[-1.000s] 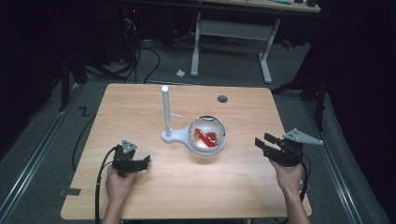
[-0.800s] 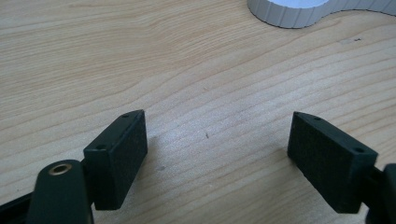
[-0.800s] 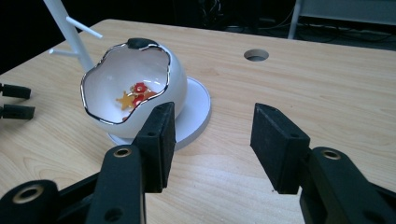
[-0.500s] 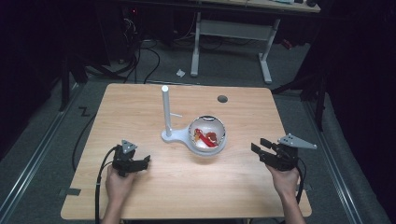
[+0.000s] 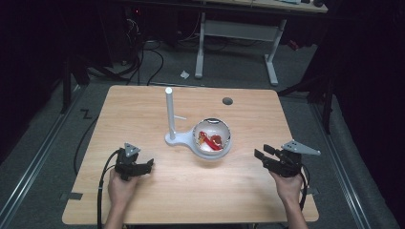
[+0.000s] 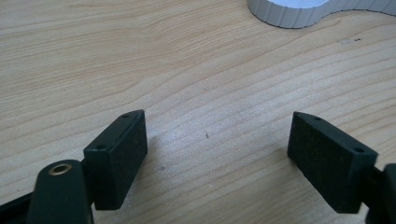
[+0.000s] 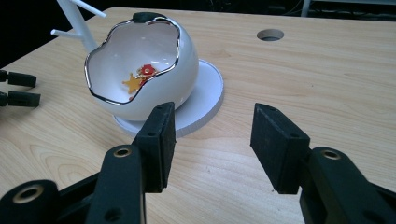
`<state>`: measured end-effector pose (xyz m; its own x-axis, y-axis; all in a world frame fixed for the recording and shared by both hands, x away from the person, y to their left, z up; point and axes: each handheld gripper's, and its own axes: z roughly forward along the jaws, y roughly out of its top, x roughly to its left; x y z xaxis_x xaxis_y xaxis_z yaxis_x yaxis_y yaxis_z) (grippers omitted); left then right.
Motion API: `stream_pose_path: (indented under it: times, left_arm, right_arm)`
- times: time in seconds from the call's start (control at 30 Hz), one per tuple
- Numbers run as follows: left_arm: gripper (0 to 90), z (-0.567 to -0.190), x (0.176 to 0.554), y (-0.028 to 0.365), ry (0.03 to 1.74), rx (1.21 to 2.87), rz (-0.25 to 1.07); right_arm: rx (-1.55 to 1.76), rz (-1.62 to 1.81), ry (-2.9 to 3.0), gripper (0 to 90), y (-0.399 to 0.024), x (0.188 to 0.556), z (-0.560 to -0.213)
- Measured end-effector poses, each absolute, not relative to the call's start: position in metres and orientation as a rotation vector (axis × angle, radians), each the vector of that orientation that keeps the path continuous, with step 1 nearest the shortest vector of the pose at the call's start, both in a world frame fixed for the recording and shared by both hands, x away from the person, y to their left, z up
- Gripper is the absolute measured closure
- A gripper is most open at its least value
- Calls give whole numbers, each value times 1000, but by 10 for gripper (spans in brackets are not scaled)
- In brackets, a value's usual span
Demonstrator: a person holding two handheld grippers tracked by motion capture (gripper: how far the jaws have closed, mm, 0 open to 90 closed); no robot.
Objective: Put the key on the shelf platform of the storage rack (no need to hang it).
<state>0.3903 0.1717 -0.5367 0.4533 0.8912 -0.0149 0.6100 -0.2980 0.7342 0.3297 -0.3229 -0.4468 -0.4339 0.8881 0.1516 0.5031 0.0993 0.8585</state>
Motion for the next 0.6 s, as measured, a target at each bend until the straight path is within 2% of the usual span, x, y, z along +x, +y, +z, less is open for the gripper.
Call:
stream_pose_path:
  times: [0.6]
  left_arm:
    - [205,-537,390,172,1250,2024,529]
  right_arm:
    - [1384,1273,1998,504,-317,330,-462]
